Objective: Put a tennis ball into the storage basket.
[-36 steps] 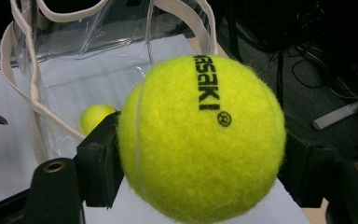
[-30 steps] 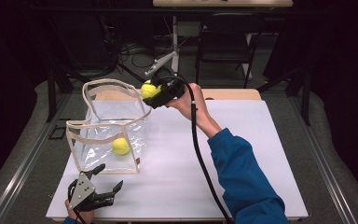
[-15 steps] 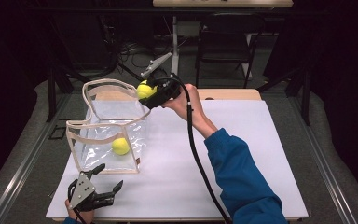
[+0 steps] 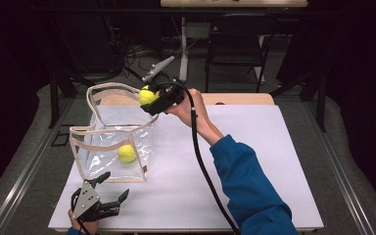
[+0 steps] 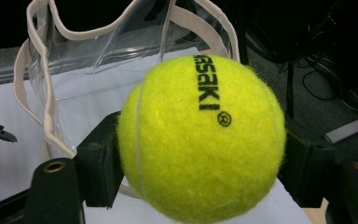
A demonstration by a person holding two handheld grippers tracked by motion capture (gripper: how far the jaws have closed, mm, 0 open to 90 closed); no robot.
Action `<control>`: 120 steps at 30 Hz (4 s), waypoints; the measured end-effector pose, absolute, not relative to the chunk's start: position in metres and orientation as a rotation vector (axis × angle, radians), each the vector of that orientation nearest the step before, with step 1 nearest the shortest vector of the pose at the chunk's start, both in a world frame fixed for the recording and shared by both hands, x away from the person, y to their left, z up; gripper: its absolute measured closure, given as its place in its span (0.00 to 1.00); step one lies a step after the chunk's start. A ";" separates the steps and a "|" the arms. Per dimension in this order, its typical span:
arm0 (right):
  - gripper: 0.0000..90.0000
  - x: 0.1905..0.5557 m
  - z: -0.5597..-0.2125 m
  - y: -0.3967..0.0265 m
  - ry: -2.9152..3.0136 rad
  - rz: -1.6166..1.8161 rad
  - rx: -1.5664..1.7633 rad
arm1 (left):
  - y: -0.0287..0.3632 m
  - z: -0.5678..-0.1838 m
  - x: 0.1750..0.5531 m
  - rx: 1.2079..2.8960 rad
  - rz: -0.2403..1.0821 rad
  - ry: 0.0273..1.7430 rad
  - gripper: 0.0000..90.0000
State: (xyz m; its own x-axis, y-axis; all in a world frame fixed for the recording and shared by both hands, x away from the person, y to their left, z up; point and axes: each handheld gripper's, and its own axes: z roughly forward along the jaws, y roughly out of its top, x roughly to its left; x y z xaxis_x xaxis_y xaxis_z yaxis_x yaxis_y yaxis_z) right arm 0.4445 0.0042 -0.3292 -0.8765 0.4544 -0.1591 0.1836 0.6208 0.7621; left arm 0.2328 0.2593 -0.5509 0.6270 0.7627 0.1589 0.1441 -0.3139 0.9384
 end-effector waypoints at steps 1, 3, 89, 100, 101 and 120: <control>0.29 0.445 -0.329 0.005 2.513 1.127 0.511 | 0.259 -0.551 0.233 1.813 0.746 0.730 0.18; 0.29 0.445 -0.330 0.006 2.513 1.141 0.512 | 0.259 -0.551 0.233 1.812 0.745 0.730 0.18; 0.29 0.444 -0.352 0.060 2.653 1.044 0.454 | 0.260 -0.550 0.232 1.802 0.746 0.727 0.18; 0.29 0.445 -0.354 0.063 2.663 1.027 0.456 | 0.260 -0.550 0.232 1.800 0.745 0.728 0.18; 0.29 0.446 -0.354 0.063 2.664 1.025 0.458 | 0.260 -0.550 0.232 1.801 0.745 0.728 0.18; 0.29 0.447 -0.359 0.073 2.691 0.990 0.467 | 0.261 -0.550 0.231 1.799 0.748 0.729 0.18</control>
State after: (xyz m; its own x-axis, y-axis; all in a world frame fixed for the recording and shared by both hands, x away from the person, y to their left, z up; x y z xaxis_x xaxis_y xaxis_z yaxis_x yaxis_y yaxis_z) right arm 0.4475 0.0728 -0.3590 -0.9212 0.3734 -0.1090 0.2138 0.7202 0.6600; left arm 0.2315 0.2606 -0.5499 0.6249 0.7648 0.1567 0.1369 -0.3049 0.9425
